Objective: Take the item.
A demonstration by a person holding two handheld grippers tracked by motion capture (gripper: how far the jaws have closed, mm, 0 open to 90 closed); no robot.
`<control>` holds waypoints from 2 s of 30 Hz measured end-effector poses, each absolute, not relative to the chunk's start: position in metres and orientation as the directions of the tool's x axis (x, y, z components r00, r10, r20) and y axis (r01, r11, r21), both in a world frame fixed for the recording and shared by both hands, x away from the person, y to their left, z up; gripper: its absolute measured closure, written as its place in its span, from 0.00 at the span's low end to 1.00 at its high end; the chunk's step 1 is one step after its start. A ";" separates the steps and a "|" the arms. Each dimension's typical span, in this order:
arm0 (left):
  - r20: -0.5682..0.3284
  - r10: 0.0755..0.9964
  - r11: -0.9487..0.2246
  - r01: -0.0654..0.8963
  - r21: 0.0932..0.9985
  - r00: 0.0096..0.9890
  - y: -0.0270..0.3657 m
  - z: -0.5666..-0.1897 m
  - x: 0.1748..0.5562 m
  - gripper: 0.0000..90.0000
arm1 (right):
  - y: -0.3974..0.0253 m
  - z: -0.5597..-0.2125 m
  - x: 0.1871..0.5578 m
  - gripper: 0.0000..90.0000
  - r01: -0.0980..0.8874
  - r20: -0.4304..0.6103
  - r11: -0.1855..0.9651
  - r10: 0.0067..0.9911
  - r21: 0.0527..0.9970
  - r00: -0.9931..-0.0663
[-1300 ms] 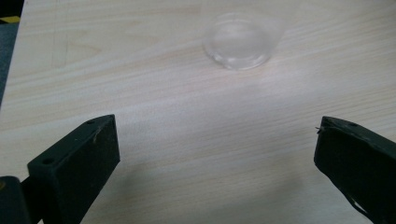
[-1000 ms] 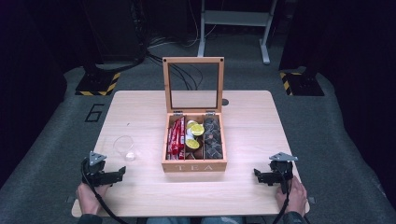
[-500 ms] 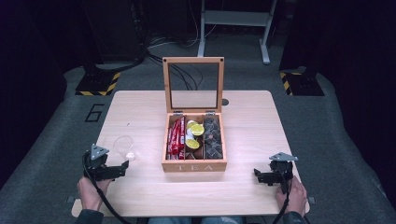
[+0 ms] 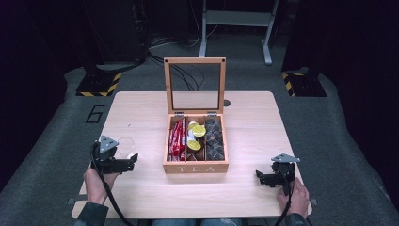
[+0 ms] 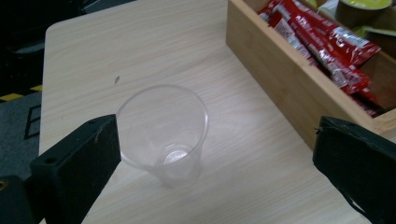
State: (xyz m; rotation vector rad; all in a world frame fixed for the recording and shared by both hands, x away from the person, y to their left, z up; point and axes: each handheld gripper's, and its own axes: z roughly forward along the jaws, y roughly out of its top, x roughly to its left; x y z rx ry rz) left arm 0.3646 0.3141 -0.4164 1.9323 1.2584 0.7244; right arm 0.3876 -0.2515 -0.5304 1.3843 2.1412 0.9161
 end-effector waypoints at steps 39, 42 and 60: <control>0.105 0.802 -0.421 0.432 0.797 0.588 0.209 -0.389 0.396 0.02 | -0.252 -0.530 0.388 0.00 0.630 -0.002 0.284 0.912 0.723 -0.410; 0.105 0.787 -0.436 0.428 0.792 0.608 0.199 -0.390 0.399 0.02 | -0.252 -0.530 0.388 0.00 0.629 -0.002 0.284 0.912 0.724 -0.410; 0.070 0.704 -0.494 0.417 0.763 0.707 0.143 -0.401 0.408 0.02 | -0.252 -0.530 0.388 0.00 0.630 -0.002 0.284 0.912 0.723 -0.410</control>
